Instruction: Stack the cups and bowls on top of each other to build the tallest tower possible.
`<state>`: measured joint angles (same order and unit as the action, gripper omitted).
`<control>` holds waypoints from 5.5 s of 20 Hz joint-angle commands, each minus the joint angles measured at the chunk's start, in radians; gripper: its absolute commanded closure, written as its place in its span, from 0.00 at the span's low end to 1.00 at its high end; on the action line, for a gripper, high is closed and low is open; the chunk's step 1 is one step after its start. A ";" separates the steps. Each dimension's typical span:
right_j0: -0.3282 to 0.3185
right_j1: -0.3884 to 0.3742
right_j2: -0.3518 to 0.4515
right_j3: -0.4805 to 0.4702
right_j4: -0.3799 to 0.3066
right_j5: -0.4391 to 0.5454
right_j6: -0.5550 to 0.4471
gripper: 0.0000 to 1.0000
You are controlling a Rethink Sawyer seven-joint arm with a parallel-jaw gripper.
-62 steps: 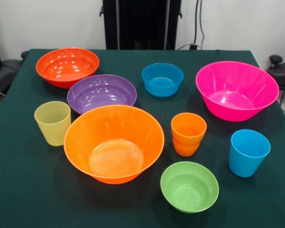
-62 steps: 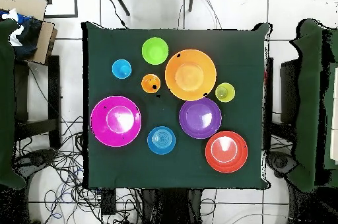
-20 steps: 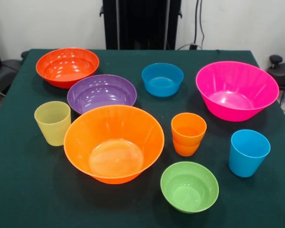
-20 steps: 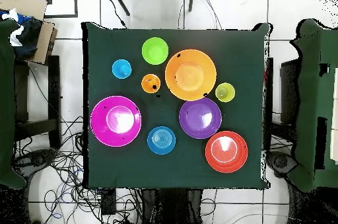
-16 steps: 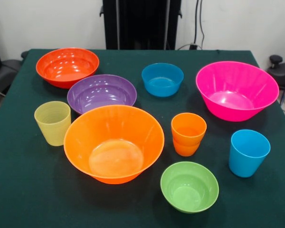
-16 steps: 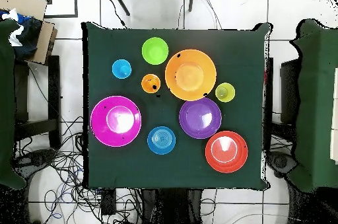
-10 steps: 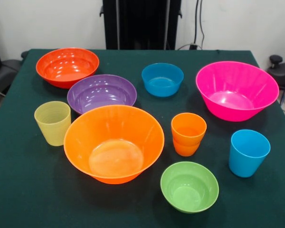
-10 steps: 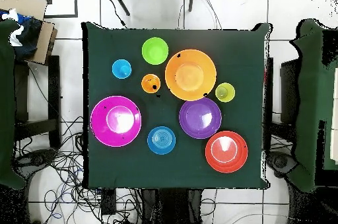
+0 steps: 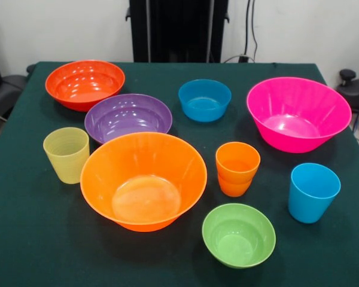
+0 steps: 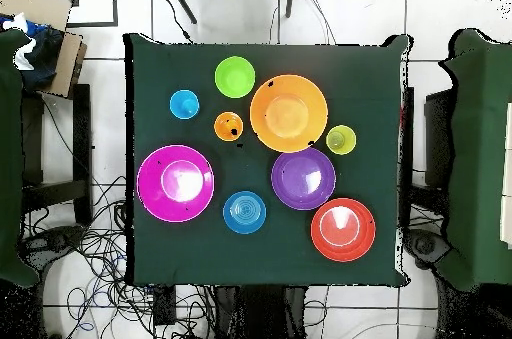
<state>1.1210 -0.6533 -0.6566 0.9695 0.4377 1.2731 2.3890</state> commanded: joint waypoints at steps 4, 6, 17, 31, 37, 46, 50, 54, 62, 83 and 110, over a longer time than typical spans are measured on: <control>-0.030 0.055 0.087 -0.030 -0.010 0.158 0.225 1.00; -0.028 0.056 0.087 -0.029 -0.009 0.155 0.228 1.00; -0.023 0.043 0.087 -0.007 -0.009 0.144 0.220 1.00; -0.021 0.029 0.089 0.022 -0.011 0.121 0.207 1.00; -0.025 0.028 0.091 0.024 -0.011 0.121 0.201 1.00; -0.025 0.031 0.089 0.021 -0.014 0.125 0.201 1.00; -0.026 0.033 0.088 0.023 -0.017 0.119 0.197 1.00; -0.026 0.035 0.089 0.025 -0.016 0.113 0.198 1.00; -0.031 0.038 0.089 0.018 -0.015 0.116 0.199 1.00; -0.102 0.050 0.097 -0.112 0.016 0.248 0.187 1.00; -0.110 0.092 0.088 -0.205 0.056 0.292 0.249 1.00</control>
<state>1.0313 -0.6348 -0.6571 0.8166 0.4933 1.4300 2.3890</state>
